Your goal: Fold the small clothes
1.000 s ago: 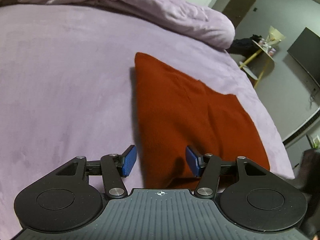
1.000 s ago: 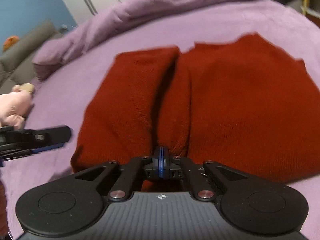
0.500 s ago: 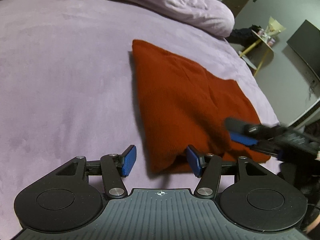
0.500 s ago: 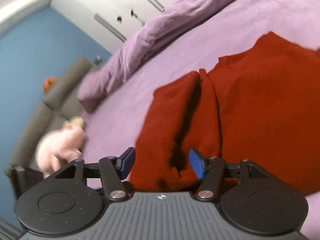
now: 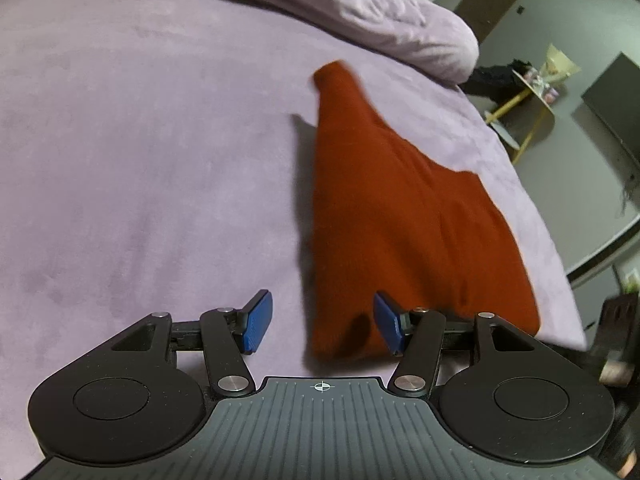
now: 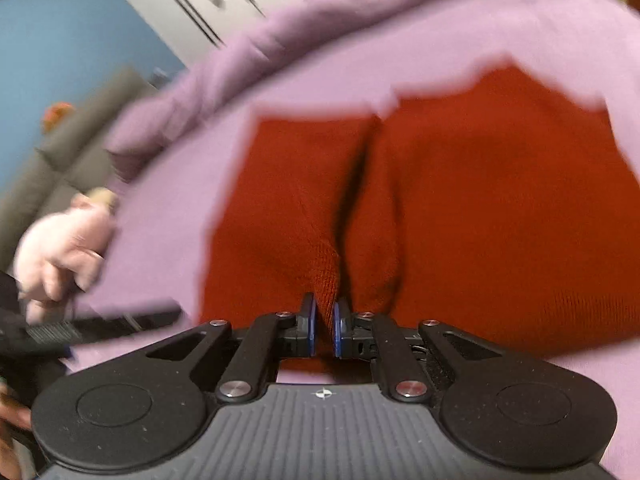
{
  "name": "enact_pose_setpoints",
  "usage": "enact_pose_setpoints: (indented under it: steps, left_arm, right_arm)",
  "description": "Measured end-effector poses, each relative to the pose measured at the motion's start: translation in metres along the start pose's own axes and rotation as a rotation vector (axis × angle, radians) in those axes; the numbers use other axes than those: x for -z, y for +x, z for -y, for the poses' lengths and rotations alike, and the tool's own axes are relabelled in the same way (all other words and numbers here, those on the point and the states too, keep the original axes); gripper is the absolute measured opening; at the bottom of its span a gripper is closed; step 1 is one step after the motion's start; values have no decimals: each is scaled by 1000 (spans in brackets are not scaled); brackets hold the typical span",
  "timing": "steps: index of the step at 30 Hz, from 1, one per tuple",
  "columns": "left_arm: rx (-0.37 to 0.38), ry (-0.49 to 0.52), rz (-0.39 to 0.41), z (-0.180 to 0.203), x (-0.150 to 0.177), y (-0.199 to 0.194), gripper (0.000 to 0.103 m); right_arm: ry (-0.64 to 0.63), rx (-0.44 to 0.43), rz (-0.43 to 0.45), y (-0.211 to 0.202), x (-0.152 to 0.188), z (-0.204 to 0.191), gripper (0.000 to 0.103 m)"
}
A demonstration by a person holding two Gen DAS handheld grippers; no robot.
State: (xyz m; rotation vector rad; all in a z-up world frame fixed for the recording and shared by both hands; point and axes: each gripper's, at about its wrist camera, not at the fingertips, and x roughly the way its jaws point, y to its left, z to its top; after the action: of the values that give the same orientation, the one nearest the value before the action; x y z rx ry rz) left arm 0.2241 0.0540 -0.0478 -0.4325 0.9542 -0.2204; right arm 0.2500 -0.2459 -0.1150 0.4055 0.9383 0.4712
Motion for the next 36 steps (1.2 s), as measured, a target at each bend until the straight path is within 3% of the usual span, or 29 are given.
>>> enact_pose_setpoints:
  steps: [3, 5, 7, 10, 15, 19, 22, 25, 28, 32, 36]
  left_arm:
    - [25, -40, -46, -3, 0, 16, 60]
    - [13, -35, -49, -4, 2, 20, 60]
    - [13, -28, -48, -6, 4, 20, 60]
    - [18, -42, -52, -7, 6, 20, 60]
    - [10, 21, -61, 1, 13, 11, 61]
    - [-1, 77, -79, 10, 21, 12, 61]
    - [-32, 84, -86, 15, 23, 18, 61]
    - [-25, 77, -78, 20, 20, 15, 61]
    - [-12, 89, -59, 25, 17, 6, 62]
    - [-1, 105, -55, 36, 14, 8, 63]
    - [47, 111, -84, 55, 19, 26, 63]
  right_arm:
    - [3, -35, 17, -5, -5, -1, 12]
    - [71, -87, 51, -13, -19, 7, 28]
    - [120, -61, 119, -19, -31, 15, 59]
    - [135, -43, 136, -7, -51, 24, 63]
    - [242, -130, 24, 38, -69, 29, 62]
    - [161, -125, 53, 46, -70, 0, 28]
    - [53, -26, 80, 52, -71, -22, 16]
    - [-128, 129, 135, 37, -71, -53, 14]
    - [-230, 206, 238, 2, -68, -67, 14]
    - [-293, 363, 296, -26, -59, -48, 14]
    - [-284, 502, 233, -17, -52, -6, 14]
